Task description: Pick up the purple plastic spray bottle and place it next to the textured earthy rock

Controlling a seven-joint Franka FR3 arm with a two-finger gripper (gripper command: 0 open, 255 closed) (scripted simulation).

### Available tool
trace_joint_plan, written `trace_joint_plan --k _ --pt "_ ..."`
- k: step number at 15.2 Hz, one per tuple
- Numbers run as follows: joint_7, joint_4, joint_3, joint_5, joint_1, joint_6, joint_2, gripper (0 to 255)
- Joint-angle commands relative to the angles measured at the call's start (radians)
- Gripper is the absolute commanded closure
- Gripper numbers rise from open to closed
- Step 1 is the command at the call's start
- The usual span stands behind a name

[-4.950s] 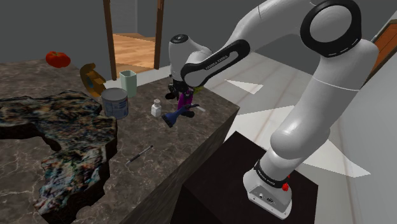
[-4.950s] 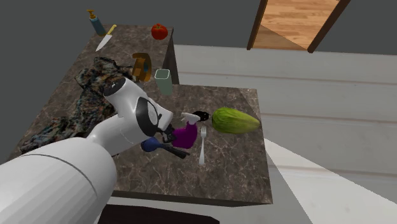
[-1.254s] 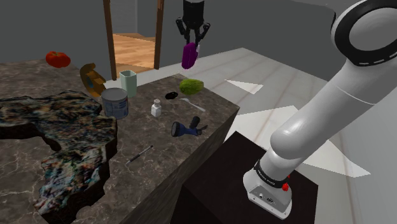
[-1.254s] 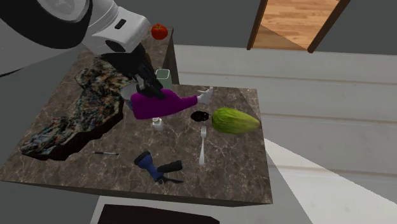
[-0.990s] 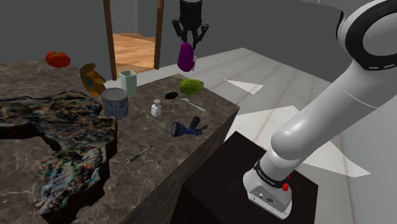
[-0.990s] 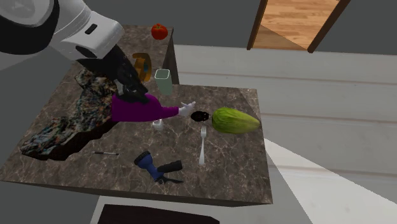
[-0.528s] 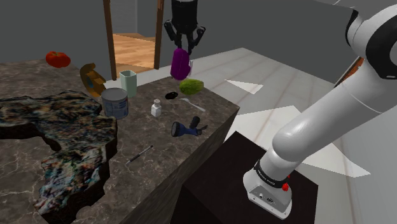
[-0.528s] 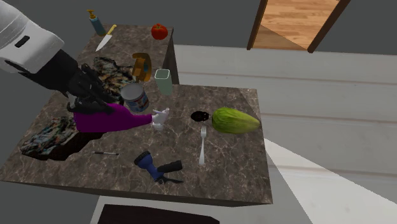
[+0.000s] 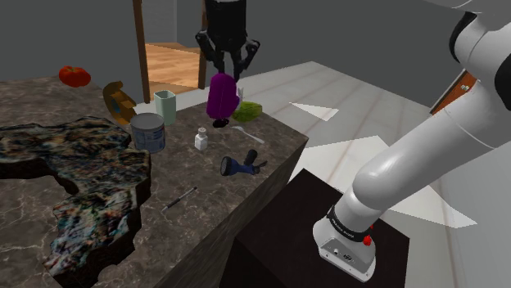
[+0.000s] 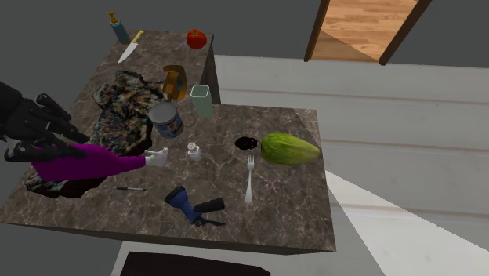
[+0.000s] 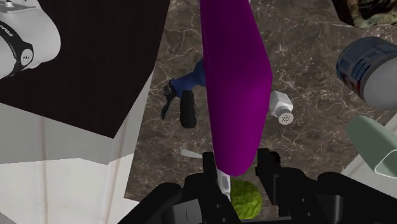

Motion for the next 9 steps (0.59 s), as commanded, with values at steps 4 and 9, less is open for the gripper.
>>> trace_joint_plan --k 4,9 --pt "0.066 -0.008 0.043 0.012 0.021 -0.002 0.004 255" --pt "0.076 -0.085 0.042 0.020 0.026 0.064 -0.008 255"
